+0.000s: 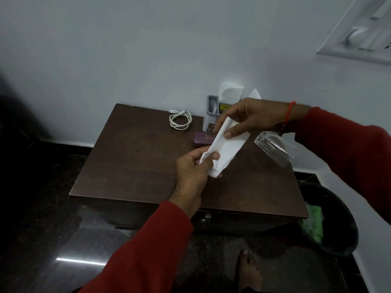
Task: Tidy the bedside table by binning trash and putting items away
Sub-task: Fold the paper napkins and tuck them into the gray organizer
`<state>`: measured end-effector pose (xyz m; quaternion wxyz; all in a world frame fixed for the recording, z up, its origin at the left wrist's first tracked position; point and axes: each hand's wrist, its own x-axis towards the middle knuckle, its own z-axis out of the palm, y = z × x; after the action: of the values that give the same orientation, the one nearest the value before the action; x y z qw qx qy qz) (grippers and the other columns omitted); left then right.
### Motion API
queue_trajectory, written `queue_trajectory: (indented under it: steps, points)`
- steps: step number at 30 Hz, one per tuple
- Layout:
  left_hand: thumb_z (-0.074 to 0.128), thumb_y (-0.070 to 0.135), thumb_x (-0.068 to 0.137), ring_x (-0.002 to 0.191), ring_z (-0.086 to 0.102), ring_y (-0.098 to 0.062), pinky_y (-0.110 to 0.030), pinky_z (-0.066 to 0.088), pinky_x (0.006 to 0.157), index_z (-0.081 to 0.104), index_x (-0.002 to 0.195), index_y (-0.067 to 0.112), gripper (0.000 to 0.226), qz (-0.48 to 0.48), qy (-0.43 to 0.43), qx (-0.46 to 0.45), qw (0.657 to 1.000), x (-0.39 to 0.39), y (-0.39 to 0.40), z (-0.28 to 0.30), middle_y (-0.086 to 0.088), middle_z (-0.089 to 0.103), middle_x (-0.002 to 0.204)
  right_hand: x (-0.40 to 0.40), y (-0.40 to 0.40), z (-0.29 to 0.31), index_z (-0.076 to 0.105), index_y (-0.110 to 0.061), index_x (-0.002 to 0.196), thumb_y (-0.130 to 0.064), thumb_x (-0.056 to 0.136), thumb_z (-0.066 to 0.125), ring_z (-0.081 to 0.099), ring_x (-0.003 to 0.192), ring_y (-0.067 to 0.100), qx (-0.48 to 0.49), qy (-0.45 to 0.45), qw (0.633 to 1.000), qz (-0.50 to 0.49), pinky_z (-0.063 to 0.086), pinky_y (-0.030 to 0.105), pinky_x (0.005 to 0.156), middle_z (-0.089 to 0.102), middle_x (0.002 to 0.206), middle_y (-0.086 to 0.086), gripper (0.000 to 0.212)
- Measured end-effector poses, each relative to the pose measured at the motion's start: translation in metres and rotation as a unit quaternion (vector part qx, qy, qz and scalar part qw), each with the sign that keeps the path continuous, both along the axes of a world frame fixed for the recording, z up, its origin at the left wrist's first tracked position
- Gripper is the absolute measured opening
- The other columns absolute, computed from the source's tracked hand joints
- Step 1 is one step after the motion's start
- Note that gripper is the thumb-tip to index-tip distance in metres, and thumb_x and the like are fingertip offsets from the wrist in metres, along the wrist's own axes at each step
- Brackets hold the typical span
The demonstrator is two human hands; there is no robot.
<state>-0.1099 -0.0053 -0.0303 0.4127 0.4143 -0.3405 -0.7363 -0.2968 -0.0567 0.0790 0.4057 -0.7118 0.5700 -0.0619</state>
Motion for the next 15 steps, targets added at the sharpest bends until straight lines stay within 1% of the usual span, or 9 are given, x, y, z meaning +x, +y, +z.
queue_trajectory:
  steps: [1, 2, 3, 5, 7, 8, 11, 12, 15]
  points:
    - [0.073, 0.003, 0.09, 0.078, 0.073, -0.018, -0.023, 0.057, 0.053, 0.074, 0.102, 0.014, 0.016, -0.001, -0.003, -0.004, 1.0, 0.0, 0.0, 0.001, -0.008, 0.077, 0.097, 0.0, -0.001, 0.004, 0.073, -0.015, 0.105, -0.009, 0.084, 0.072, 0.071, 0.089, 0.011, -0.007, 0.021, 1.0, 0.014, 0.058, 0.024, 0.078, 0.074, 0.1, 0.005, 0.022]
    - [0.073, 0.005, 0.091, 0.078, 0.073, -0.017, -0.023, 0.057, 0.053, 0.073, 0.106, 0.013, 0.017, -0.002, -0.005, 0.0, 1.0, 0.0, 0.001, 0.003, -0.009, 0.077, 0.101, -0.002, -0.004, 0.007, 0.074, -0.016, 0.101, -0.007, 0.084, 0.071, 0.07, 0.085, 0.007, -0.022, 0.045, 0.999, 0.017, 0.057, 0.02, 0.075, 0.075, 0.097, 0.003, 0.019]
    - [0.071, 0.008, 0.093, 0.076, 0.074, -0.016, -0.022, 0.056, 0.051, 0.071, 0.111, 0.013, 0.019, -0.001, -0.004, 0.012, 1.0, 0.001, 0.001, 0.004, -0.009, 0.078, 0.106, -0.006, -0.008, 0.011, 0.075, -0.018, 0.098, -0.006, 0.084, 0.071, 0.069, 0.083, 0.007, -0.05, 0.068, 0.996, 0.009, 0.056, 0.021, 0.075, 0.075, 0.095, 0.004, 0.018]
    - [0.068, 0.016, 0.097, 0.075, 0.075, -0.018, -0.022, 0.055, 0.048, 0.067, 0.121, 0.016, 0.024, 0.007, -0.007, 0.046, 0.999, 0.003, 0.0, 0.007, -0.006, 0.076, 0.113, -0.017, -0.018, 0.019, 0.076, -0.021, 0.094, -0.004, 0.084, 0.07, 0.066, 0.079, 0.005, -0.136, 0.111, 0.984, -0.033, 0.053, 0.023, 0.074, 0.075, 0.093, 0.005, 0.021]
    - [0.065, 0.023, 0.099, 0.078, 0.075, -0.021, -0.023, 0.053, 0.048, 0.064, 0.123, 0.02, 0.024, 0.019, -0.011, 0.072, 0.997, 0.006, -0.001, 0.008, -0.001, 0.074, 0.118, -0.026, -0.028, 0.028, 0.076, -0.018, 0.092, -0.003, 0.084, 0.068, 0.064, 0.077, -0.006, -0.233, 0.113, 0.962, -0.091, 0.049, 0.015, 0.076, 0.074, 0.094, 0.002, 0.019]
    - [0.064, 0.025, 0.1, 0.08, 0.075, -0.022, -0.023, 0.053, 0.049, 0.064, 0.123, 0.021, 0.024, 0.022, -0.01, 0.081, 0.996, 0.007, -0.002, 0.008, 0.0, 0.074, 0.119, -0.028, -0.033, 0.031, 0.077, -0.016, 0.092, -0.004, 0.085, 0.066, 0.065, 0.083, -0.007, -0.282, 0.107, 0.946, -0.116, 0.05, 0.014, 0.081, 0.074, 0.096, 0.001, 0.018]
    - [0.06, 0.03, 0.103, 0.083, 0.076, -0.022, -0.024, 0.054, 0.051, 0.063, 0.125, 0.021, 0.024, 0.012, -0.012, 0.096, 0.995, 0.009, -0.001, 0.011, 0.001, 0.076, 0.117, -0.027, -0.046, 0.033, 0.076, -0.013, 0.09, -0.002, 0.085, 0.063, 0.069, 0.1, 0.011, -0.369, 0.129, 0.912, -0.124, 0.05, 0.018, 0.093, 0.075, 0.103, 0.003, 0.018]
    - [0.059, 0.031, 0.103, 0.085, 0.077, -0.023, -0.025, 0.055, 0.053, 0.063, 0.125, 0.022, 0.024, 0.003, -0.014, 0.099, 0.995, 0.009, 0.0, 0.012, 0.002, 0.076, 0.116, -0.024, -0.051, 0.031, 0.077, -0.012, 0.088, -0.001, 0.085, 0.063, 0.069, 0.1, 0.014, -0.379, 0.144, 0.907, -0.111, 0.049, 0.019, 0.094, 0.075, 0.103, 0.005, 0.018]
    - [0.058, 0.033, 0.103, 0.093, 0.078, -0.026, -0.026, 0.055, 0.056, 0.064, 0.122, 0.024, 0.021, -0.022, -0.018, 0.106, 0.994, 0.009, 0.001, 0.016, 0.003, 0.077, 0.114, -0.018, -0.063, 0.021, 0.076, -0.009, 0.086, 0.002, 0.085, 0.063, 0.069, 0.1, 0.02, -0.378, 0.177, 0.905, -0.079, 0.051, 0.029, 0.096, 0.075, 0.103, 0.008, 0.017]
